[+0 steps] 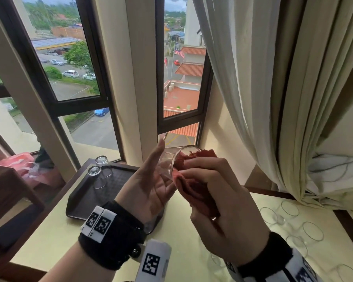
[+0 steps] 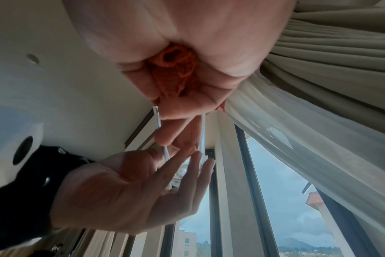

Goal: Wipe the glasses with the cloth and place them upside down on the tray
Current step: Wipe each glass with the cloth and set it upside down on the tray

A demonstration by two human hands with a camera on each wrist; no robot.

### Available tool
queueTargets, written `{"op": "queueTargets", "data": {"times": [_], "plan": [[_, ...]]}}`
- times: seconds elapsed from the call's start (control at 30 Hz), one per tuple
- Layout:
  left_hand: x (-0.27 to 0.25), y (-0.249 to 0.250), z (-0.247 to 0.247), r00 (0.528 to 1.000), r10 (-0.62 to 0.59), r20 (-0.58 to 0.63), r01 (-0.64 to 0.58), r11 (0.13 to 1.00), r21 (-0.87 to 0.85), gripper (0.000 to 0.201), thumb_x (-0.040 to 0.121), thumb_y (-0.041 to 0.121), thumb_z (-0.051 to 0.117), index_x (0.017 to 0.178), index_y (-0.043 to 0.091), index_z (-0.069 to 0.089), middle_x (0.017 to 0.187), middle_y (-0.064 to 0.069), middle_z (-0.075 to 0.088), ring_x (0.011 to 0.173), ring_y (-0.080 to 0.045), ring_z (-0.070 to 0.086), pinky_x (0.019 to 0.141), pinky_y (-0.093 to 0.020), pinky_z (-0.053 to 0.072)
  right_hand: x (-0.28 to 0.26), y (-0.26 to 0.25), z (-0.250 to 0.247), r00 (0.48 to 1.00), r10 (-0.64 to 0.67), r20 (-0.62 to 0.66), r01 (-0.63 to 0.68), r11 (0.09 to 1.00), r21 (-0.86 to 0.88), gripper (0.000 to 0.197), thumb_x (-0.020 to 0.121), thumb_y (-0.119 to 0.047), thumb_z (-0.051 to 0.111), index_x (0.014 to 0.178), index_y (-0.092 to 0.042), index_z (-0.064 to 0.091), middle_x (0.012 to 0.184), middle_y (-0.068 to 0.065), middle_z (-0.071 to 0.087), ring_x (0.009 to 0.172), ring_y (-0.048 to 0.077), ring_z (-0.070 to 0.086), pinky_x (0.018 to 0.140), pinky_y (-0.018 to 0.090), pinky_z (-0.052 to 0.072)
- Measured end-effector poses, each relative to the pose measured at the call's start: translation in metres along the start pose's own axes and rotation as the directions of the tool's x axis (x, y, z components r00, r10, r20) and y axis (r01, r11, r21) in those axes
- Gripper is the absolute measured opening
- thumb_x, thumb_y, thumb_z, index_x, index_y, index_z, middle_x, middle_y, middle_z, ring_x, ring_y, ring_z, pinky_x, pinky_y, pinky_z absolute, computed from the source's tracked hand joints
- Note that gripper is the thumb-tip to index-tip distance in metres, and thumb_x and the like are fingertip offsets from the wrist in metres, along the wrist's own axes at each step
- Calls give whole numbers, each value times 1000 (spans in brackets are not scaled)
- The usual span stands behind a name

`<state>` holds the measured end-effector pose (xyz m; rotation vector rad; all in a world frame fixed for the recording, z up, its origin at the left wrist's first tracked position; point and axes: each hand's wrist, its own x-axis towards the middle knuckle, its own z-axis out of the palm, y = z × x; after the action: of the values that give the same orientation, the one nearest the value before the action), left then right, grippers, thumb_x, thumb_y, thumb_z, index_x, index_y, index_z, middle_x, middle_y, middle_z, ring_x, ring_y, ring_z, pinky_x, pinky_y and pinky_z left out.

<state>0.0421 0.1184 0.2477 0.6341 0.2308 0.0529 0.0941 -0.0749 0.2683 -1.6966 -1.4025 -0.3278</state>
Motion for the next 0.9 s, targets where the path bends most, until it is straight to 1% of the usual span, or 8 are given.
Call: {"op": "queueTargets", "data": {"times": [0.2, 0.3, 0.4, 0.6, 0.7, 0.77, 0.83, 0.9], "plan": [[4, -9, -4, 984, 178, -7, -178, 981, -75, 88, 80, 43, 85, 148, -4, 56, 109, -19, 76, 75, -21, 80, 68, -28, 67, -4, -2, 16, 988, 147, -41, -152, 964, -217, 39, 107, -40, 47, 144, -34, 59, 155, -22, 48, 108, 5, 69, 78, 25, 60], [5, -10, -5, 975, 221, 0, -221, 975, 16, 97, 71, 44, 96, 145, -6, 58, 122, -24, 73, 92, -28, 80, 91, -39, 66, -8, -8, 27, 950, 312, 5, -308, 941, -141, 41, 106, -63, 27, 141, -53, 45, 127, -16, 68, 80, 10, 72, 70, 24, 58], [4, -14, -8, 983, 157, 99, -160, 987, 27, 93, 79, 44, 93, 152, 1, 55, 151, -23, 59, 132, -35, 64, 119, -51, 47, -3, -22, 31, 839, 481, 253, -543, 765, 346, 28, 104, -63, 40, 131, -74, 43, 111, -9, 73, 79, 17, 72, 69, 34, 59], [14, -8, -12, 968, 160, 194, -176, 982, 70, 68, 83, 45, 90, 138, 9, 71, 143, -14, 64, 135, -29, 63, 112, -43, 53, 15, -13, 28, 821, 339, 459, -565, 374, 735, 62, 86, -11, 73, 139, -39, 54, 97, 15, 75, 71, 35, 69, 49, 27, 57], [20, -1, -11, 952, 251, 176, -276, 951, 137, 65, 83, 43, 91, 132, 5, 71, 135, -18, 66, 128, -33, 64, 114, -51, 49, 12, -2, 36, 795, 442, 416, -598, 450, 663, 46, 80, -6, 74, 120, -23, 61, 63, 2, 63, 55, 31, 62, 43, 31, 53], [22, 5, -10, 936, 311, 166, -341, 918, 202, 67, 81, 42, 92, 128, 0, 68, 129, -21, 67, 121, -36, 65, 114, -55, 46, 11, 8, 37, 815, 494, 302, -579, 694, 429, 29, 76, -7, 70, 92, -28, 58, 60, -1, 56, 52, 25, 58, 46, 40, 53], [24, 9, -11, 933, 332, 141, -359, 893, 272, 75, 75, 45, 95, 124, -2, 66, 117, -21, 70, 110, -34, 68, 103, -49, 56, 10, 21, 32, 941, 304, 147, -305, 952, -18, 42, 72, -4, 67, 89, -38, 50, 61, -7, 61, 48, 12, 57, 48, 26, 48], [25, 10, -14, 941, 325, 96, -338, 877, 340, 78, 64, 50, 100, 116, 0, 70, 106, -18, 73, 100, -31, 72, 89, -40, 64, 11, 26, 26, 964, 183, 193, -86, 900, -427, 52, 68, -2, 71, 104, -32, 50, 60, -4, 66, 44, 18, 61, 40, 26, 44]]}}
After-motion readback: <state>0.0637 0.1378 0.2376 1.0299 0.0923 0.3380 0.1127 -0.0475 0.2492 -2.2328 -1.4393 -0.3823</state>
